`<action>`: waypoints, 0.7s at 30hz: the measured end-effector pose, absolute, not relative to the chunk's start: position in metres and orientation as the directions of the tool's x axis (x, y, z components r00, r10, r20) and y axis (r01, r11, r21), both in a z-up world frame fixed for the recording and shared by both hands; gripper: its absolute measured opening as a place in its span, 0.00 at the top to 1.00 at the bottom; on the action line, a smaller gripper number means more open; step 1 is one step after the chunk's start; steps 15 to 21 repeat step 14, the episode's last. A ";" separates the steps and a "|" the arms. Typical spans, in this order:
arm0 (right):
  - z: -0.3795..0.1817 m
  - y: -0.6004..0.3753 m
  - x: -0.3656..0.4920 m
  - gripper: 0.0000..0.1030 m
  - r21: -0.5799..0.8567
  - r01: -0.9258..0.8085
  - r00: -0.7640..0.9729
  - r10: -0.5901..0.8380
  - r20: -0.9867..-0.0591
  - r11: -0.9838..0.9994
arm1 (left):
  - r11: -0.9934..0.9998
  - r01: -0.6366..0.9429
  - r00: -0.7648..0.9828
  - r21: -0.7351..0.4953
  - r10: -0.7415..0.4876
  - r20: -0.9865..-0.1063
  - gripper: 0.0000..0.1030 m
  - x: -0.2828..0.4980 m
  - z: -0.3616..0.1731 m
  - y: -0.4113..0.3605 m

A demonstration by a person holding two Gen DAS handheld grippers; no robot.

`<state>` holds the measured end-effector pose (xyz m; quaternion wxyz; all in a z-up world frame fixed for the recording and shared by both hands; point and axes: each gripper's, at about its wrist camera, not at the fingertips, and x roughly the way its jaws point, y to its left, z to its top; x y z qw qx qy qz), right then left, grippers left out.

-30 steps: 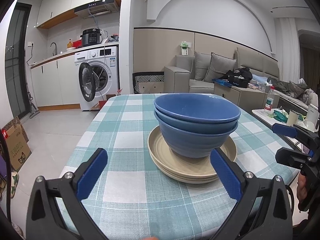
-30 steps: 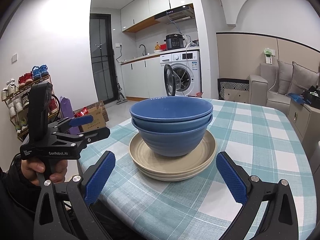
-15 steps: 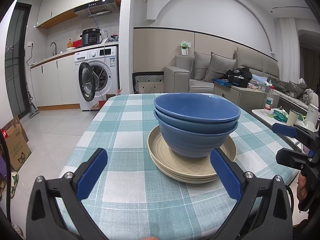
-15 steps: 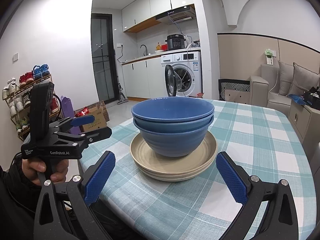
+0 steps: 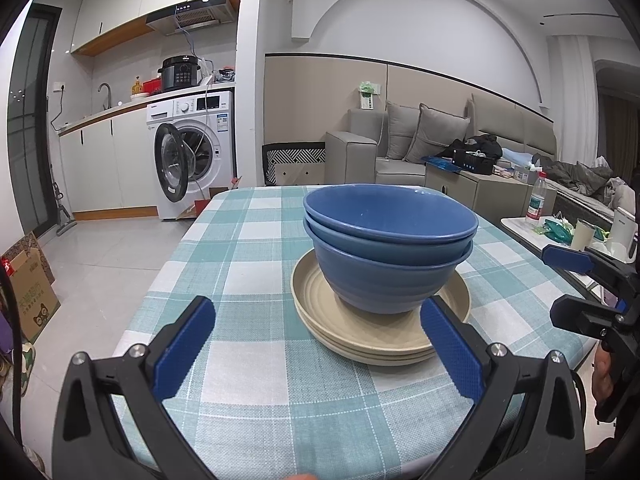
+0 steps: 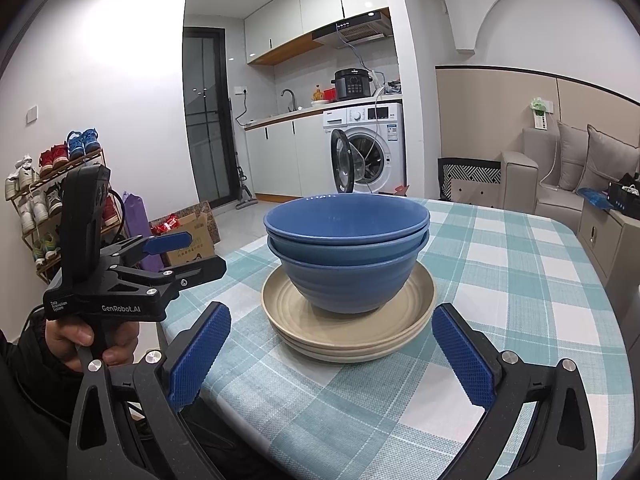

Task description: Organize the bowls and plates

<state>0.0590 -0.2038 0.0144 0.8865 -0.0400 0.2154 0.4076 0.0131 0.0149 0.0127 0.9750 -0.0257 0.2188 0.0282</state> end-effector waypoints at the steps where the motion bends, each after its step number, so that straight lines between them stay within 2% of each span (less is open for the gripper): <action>1: 0.014 -0.204 0.059 0.01 0.104 -0.740 0.575 0.705 -0.415 0.665 | 0.997 -0.066 0.903 -0.037 0.044 -0.428 0.00 0.013 0.012 0.014; 21: 0.015 -0.203 0.058 0.01 0.105 -0.742 0.572 0.707 -0.416 0.662 | 0.998 -0.048 0.902 -0.050 0.021 -0.431 0.00 0.012 0.011 0.013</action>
